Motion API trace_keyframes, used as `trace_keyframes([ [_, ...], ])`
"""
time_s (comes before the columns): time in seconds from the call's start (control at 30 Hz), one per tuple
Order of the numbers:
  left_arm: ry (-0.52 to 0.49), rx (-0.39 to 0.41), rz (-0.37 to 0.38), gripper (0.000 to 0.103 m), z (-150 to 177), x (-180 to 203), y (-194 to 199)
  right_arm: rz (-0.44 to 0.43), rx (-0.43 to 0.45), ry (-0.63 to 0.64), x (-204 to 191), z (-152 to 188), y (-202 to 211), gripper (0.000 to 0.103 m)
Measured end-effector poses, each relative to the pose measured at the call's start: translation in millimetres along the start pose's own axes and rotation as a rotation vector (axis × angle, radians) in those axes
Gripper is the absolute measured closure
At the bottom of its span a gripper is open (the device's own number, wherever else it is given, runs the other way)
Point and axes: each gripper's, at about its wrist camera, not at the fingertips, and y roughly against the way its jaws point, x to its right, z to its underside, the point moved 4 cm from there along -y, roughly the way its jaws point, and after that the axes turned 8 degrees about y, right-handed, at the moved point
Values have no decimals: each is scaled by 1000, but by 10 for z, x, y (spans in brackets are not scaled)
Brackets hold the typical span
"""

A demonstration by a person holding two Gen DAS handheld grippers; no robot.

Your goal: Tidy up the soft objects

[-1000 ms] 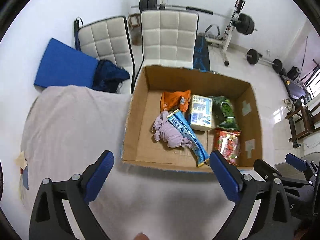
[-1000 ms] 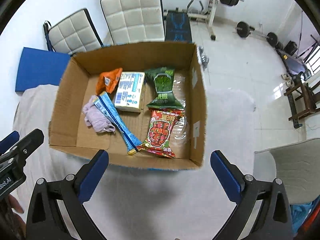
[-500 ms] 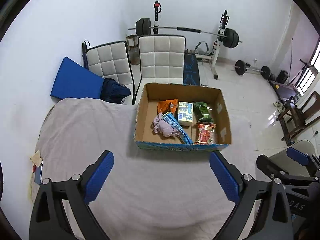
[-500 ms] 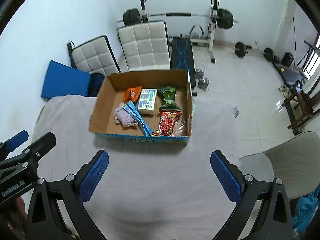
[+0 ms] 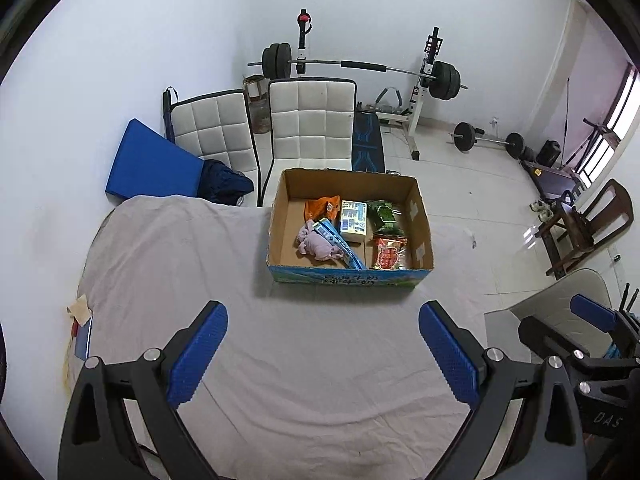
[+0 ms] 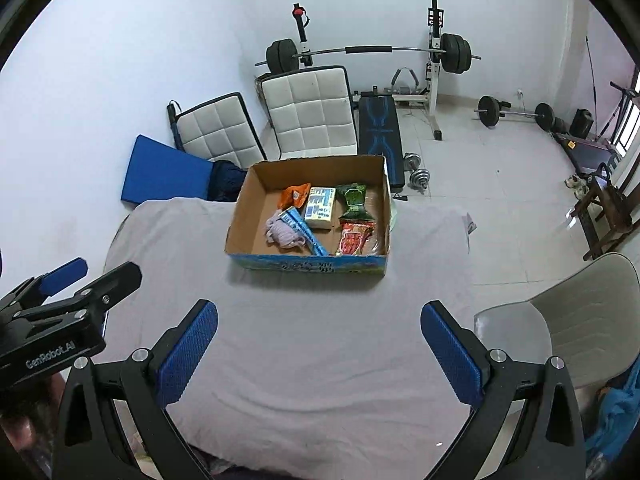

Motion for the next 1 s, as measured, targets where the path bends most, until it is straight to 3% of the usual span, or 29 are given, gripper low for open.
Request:
trace_keyframes([
  [0.33, 5, 36, -14, 0, 1, 8, -40, 78, 37, -8, 120, -63, 113, 0],
  [1.0, 27, 70, -59, 0, -157, -64, -175, 158, 59, 0, 220, -341, -139, 0],
])
